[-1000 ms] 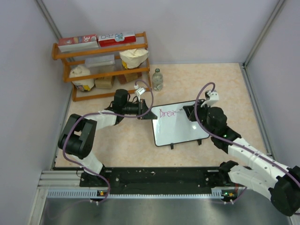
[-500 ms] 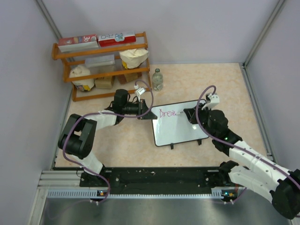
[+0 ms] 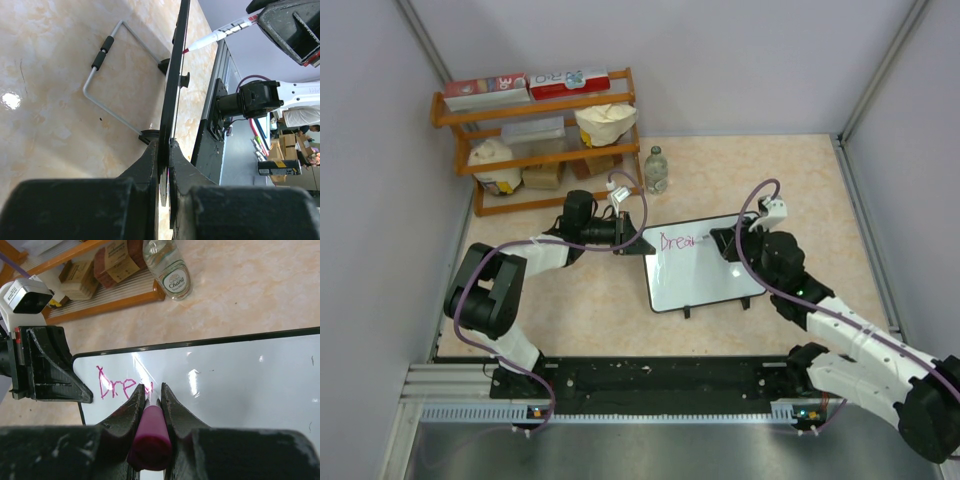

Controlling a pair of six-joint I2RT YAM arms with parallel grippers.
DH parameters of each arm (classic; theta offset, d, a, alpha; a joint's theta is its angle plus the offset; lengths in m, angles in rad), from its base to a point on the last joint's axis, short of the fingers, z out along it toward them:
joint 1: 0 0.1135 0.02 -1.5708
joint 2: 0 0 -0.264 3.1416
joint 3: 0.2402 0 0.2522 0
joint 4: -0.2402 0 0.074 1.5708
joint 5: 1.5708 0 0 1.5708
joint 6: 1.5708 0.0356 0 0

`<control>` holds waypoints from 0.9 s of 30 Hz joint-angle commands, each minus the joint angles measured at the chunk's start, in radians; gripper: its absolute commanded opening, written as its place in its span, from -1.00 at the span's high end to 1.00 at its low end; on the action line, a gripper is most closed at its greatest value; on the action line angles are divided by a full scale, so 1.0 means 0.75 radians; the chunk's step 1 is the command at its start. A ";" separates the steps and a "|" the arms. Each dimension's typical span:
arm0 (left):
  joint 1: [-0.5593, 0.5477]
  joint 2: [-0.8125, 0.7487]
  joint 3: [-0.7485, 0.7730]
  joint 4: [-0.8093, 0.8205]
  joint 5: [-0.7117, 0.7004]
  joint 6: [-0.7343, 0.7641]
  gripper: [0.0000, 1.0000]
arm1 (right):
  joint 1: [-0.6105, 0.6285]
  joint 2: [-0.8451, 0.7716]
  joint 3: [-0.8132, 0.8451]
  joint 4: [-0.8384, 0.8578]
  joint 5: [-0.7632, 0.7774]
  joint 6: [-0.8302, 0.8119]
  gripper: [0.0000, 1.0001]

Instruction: Write a sentence on the whiteboard

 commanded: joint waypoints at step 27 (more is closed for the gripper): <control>-0.007 -0.027 0.028 -0.022 -0.078 0.057 1.00 | -0.035 -0.055 -0.008 -0.073 0.076 -0.033 1.00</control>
